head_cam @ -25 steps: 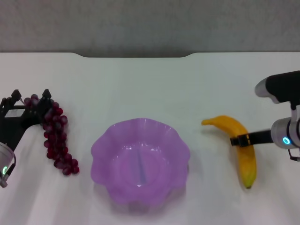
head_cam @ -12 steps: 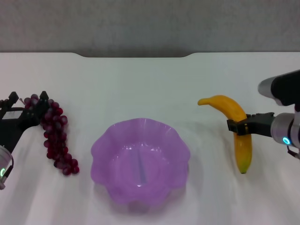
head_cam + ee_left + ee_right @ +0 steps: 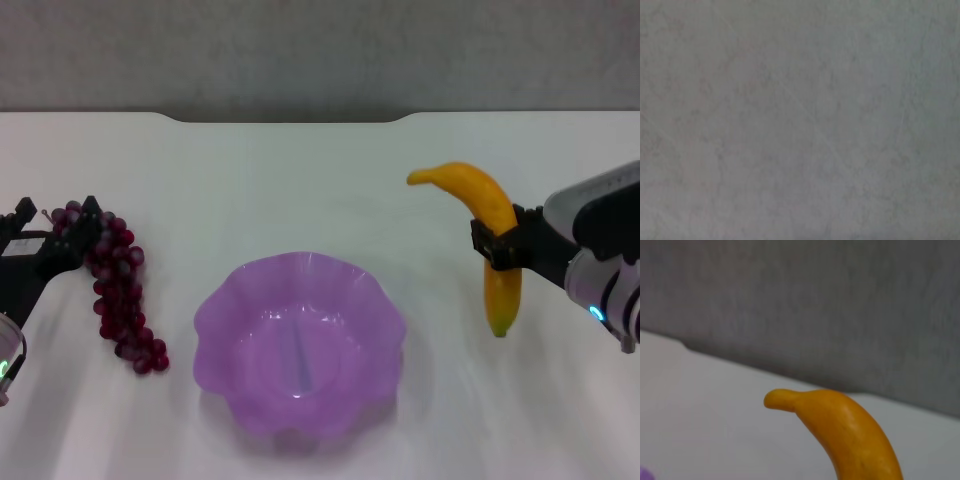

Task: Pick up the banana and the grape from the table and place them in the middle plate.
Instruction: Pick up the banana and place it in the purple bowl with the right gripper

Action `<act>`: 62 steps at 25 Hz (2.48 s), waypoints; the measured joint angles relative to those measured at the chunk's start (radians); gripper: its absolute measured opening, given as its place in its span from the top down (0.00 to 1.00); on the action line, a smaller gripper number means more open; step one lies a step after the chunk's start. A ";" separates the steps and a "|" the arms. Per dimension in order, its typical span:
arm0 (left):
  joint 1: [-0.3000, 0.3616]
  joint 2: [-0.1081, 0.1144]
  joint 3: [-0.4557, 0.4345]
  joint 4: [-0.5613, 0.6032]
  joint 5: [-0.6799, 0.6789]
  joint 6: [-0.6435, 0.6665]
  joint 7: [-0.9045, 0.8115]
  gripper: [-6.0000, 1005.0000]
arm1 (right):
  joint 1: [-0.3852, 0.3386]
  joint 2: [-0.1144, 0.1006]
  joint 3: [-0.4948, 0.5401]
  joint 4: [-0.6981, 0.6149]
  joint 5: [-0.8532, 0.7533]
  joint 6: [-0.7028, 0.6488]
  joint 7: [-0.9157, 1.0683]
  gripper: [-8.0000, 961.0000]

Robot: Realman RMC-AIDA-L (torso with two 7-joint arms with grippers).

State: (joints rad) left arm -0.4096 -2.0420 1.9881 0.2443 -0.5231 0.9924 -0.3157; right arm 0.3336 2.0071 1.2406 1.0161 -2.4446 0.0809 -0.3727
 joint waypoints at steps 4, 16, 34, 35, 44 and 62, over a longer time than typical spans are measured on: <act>0.000 -0.001 0.000 -0.002 0.000 0.000 0.001 0.12 | -0.027 -0.002 -0.075 -0.005 -0.013 -0.152 -0.002 0.45; 0.000 -0.001 0.000 -0.008 0.000 0.000 -0.001 0.12 | -0.051 0.000 -0.215 -0.076 -0.089 -0.464 -0.002 0.45; -0.002 0.000 0.000 -0.011 -0.002 -0.013 0.000 0.12 | -0.006 -0.006 -0.323 -0.073 -0.134 -0.591 0.050 0.45; -0.002 0.000 0.000 -0.011 -0.002 -0.015 0.001 0.12 | -0.001 -0.007 -0.325 -0.054 -0.134 -0.556 0.059 0.45; -0.003 0.001 0.000 -0.011 -0.002 -0.016 0.003 0.12 | 0.005 -0.001 -0.258 0.161 -0.121 -0.156 0.077 0.45; -0.011 -0.001 0.000 -0.011 -0.001 -0.025 0.004 0.12 | 0.227 0.000 0.046 0.256 0.059 0.638 0.089 0.45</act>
State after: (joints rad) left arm -0.4204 -2.0431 1.9880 0.2333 -0.5246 0.9678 -0.3119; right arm 0.5606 2.0074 1.2862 1.2719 -2.3858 0.7191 -0.2841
